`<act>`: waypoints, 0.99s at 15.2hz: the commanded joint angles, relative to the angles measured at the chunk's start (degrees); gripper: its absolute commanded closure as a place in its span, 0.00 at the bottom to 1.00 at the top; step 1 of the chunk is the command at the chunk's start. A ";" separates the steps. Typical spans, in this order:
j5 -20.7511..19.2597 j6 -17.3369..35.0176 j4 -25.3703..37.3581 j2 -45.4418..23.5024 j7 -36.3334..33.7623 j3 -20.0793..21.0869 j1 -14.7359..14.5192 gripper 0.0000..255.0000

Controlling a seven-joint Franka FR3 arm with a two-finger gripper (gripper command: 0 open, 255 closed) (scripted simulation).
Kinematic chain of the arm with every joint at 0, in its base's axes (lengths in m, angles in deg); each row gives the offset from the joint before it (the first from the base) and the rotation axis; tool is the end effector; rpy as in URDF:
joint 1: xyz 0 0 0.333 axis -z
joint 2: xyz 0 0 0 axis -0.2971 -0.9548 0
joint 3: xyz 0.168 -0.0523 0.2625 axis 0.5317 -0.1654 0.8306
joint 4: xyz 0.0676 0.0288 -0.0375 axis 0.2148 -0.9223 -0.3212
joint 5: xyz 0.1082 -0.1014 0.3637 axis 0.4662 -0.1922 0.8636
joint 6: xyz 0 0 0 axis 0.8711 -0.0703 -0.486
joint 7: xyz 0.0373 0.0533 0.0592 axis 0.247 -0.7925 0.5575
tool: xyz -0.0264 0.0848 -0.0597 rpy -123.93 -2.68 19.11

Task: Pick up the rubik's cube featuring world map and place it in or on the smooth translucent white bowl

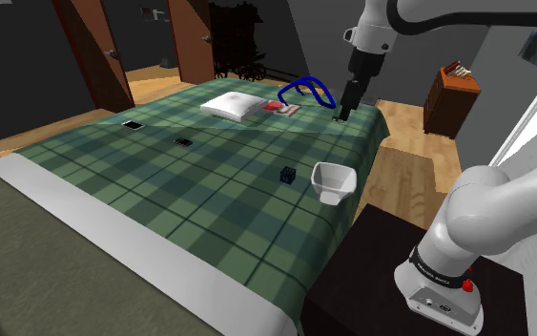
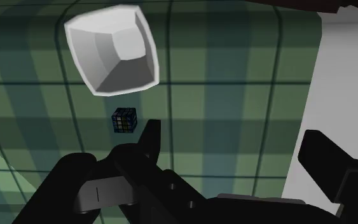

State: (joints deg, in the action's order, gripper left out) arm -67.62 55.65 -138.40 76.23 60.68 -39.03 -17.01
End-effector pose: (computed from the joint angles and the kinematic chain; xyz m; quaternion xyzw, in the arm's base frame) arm 0.3310 -0.0324 0.5956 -0.9971 -0.0580 -0.0490 0.0020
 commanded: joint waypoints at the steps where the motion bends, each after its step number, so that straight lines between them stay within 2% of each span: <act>1: 0.00 0.00 0.00 0.00 0.00 0.00 0.00 0.00; 8: -0.94 12.23 -2.86 -10.27 1.43 -2.74 0.93 0.00; 15: -0.67 23.50 -2.04 -23.31 3.24 -5.51 1.50 0.00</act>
State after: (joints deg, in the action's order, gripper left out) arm -68.45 77.74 -140.86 54.82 63.86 -44.33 -15.49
